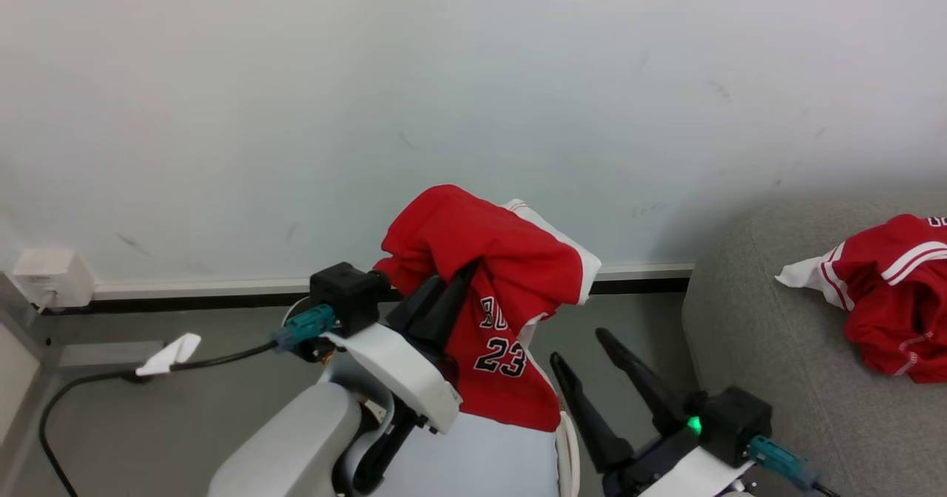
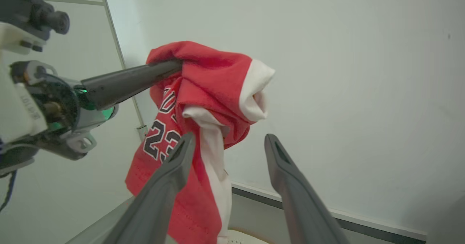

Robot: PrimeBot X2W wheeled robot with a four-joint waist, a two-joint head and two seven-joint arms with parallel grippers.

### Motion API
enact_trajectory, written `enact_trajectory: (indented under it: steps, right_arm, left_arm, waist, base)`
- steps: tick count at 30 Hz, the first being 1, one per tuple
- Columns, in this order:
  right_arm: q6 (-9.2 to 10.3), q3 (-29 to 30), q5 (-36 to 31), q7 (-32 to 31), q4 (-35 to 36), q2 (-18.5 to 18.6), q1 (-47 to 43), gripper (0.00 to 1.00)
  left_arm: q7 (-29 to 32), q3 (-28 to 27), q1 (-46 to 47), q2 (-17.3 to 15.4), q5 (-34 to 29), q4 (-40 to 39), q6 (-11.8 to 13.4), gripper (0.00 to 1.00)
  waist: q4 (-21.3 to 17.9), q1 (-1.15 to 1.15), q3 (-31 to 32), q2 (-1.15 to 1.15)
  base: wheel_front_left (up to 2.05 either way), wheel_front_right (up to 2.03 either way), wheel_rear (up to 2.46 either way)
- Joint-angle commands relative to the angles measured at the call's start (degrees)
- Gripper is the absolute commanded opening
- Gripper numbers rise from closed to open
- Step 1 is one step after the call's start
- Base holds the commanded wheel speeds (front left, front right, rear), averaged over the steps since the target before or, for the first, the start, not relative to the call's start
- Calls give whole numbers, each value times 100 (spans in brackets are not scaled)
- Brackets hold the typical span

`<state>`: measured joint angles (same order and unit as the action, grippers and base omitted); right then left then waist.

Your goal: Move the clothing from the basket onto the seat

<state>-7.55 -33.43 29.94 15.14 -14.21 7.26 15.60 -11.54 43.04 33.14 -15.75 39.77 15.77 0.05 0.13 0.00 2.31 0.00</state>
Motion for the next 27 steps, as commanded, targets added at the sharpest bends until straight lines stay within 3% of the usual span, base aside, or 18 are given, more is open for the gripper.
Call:
enact_trajectory:
  steps: [1, 9, 18, 19, 20, 22, 27]
  right_arm:
    - [13, -149, 90, 0, -97, 21, 134, 100]
    - [13, -754, 441, 0, -899, -75, 805, 100]
    - [13, -724, 489, 0, -1329, -140, 1143, 100]
    - [13, -709, 491, 1, -1354, -150, 1152, 96]
    - [13, -704, 498, 0, -1374, -161, 1146, 50]
    - [13, -690, 514, 1, -1415, -169, 1137, 0]
    - [13, -721, 577, 0, -1458, -163, 1129, 0]
  left_arm:
    - [16, 22, 49, 26, -38, -42, -19, 0]
    - [84, 333, -3, 279, -59, -141, -170, 0]
    - [218, 718, -124, 504, -54, -179, -335, 0]
    - [216, 745, -135, 508, -52, -173, -345, 0]
    - [214, 759, -142, 508, -47, -161, -343, 0]
    - [213, 772, -150, 500, -33, -140, -343, 0]
    - [193, 753, -141, 463, -1, -109, -318, 0]
  waist:
    - [53, 0, -17, 0]
    - [400, 0, -43, 0]
    - [823, 0, 1, 0]
    - [859, 0, 7, 0]
    - [888, 0, 9, 0]
    - [932, 0, 12, 0]
    - [958, 0, 11, 0]
  base:
    - [0, 0, 0]
    - [0, 0, 0]
    - [0, 0, 0]
    - [0, 0, 0]
    - [0, 0, 0]
    - [0, 0, 0]
    - [0, 0, 0]
